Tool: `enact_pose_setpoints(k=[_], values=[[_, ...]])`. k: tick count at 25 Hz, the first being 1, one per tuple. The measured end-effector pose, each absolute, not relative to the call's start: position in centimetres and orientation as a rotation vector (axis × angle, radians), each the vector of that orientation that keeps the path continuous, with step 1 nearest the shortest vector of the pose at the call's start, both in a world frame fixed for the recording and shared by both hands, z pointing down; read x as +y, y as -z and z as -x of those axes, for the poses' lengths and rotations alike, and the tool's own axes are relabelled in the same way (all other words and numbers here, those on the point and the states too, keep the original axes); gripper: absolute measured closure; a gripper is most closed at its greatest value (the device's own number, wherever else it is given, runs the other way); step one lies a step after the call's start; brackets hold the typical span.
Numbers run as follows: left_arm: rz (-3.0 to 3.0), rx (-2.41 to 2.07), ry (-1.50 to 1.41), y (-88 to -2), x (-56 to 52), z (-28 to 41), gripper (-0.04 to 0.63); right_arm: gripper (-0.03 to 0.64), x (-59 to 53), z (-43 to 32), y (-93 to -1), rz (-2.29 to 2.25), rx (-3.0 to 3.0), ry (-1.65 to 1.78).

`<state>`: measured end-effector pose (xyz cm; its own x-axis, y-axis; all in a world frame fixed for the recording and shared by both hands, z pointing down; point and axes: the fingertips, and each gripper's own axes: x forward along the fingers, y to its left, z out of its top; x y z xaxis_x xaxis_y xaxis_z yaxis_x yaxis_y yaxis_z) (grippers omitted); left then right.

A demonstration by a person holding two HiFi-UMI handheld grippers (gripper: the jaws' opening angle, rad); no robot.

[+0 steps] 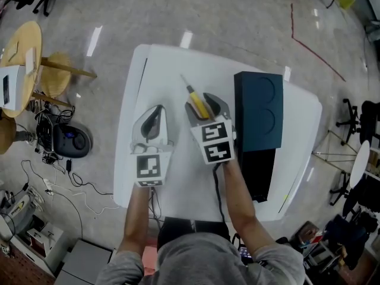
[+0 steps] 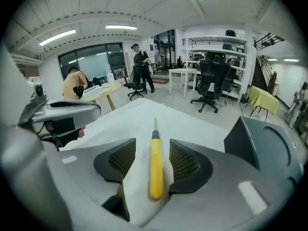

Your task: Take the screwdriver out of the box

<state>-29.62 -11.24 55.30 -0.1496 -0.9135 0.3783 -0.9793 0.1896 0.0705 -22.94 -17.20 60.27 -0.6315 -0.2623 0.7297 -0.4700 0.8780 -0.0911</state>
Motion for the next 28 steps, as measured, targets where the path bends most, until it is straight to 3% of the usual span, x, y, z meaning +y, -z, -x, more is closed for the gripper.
enact_pose_setpoints(k=[28], values=[[-2.014,-2.143,-0.288,-40.6,-7.3,19.9,0.583,0.526,-13.4,12.2,-43.4,-0.826,-2.513,-0.222]])
